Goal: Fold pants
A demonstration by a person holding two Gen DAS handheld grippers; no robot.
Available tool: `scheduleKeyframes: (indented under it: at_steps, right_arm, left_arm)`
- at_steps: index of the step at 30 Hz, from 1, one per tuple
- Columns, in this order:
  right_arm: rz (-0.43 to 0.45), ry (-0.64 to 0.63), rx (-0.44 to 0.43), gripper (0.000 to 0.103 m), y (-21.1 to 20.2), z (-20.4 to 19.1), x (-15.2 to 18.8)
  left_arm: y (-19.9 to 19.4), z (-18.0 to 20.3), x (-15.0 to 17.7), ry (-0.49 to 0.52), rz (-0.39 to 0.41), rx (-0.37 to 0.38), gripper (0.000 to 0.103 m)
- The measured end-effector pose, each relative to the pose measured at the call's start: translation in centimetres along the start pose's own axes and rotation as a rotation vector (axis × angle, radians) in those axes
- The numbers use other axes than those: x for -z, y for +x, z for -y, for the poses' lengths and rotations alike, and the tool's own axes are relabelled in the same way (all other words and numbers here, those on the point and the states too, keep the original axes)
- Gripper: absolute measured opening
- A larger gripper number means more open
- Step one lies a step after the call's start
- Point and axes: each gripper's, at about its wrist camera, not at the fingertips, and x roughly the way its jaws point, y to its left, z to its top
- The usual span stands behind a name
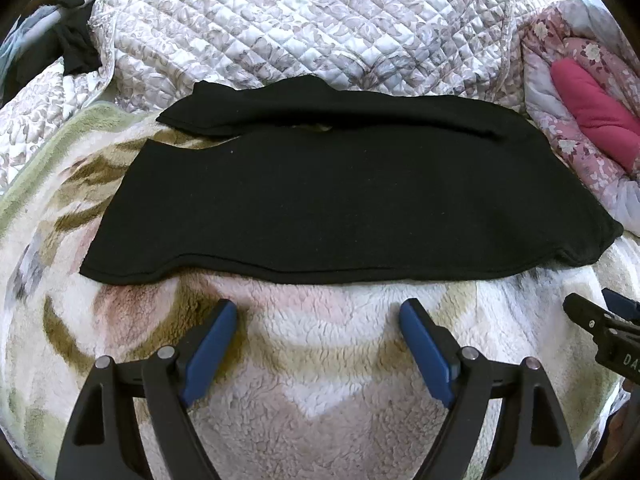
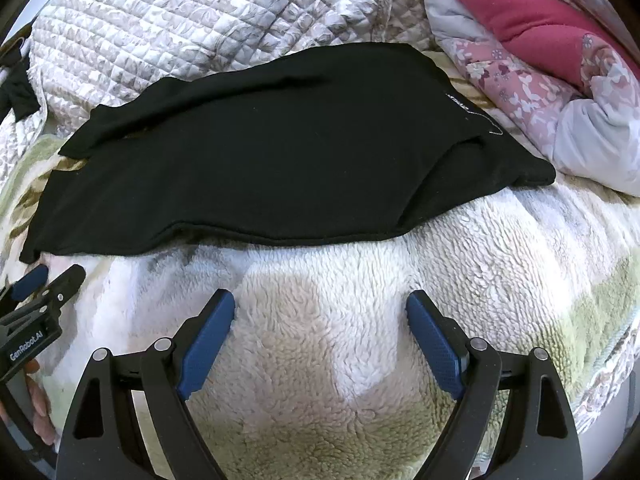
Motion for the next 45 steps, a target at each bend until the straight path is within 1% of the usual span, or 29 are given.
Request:
scheduleKeyframes:
  at_steps: [9, 23, 31, 45]
  right_arm:
    - [0.018, -0.010, -0.017, 0.088, -0.08, 0.21, 0.24]
    - [0.029, -0.018, -0.019, 0.088, -0.12, 0.15, 0.21]
    - [0.032, -0.017, -0.018, 0.091, 0.07, 0.21, 0.09]
    - [0.035, -0.013, -0.020, 0.092, 0.18, 0.20, -0.08]
  left_arm:
    - [0.07, 0.08, 0.42, 0.002, 0.017, -0.010, 0.086]
    - [0.17, -0.05, 0.51, 0.010, 0.013, -0.006, 0.086]
    - [0.16, -0.03, 0.64, 0.017, 0.012, -0.003, 0.086]
    - [0.13, -0.01, 0.58, 0.017, 0.010, -0.003, 0.086]
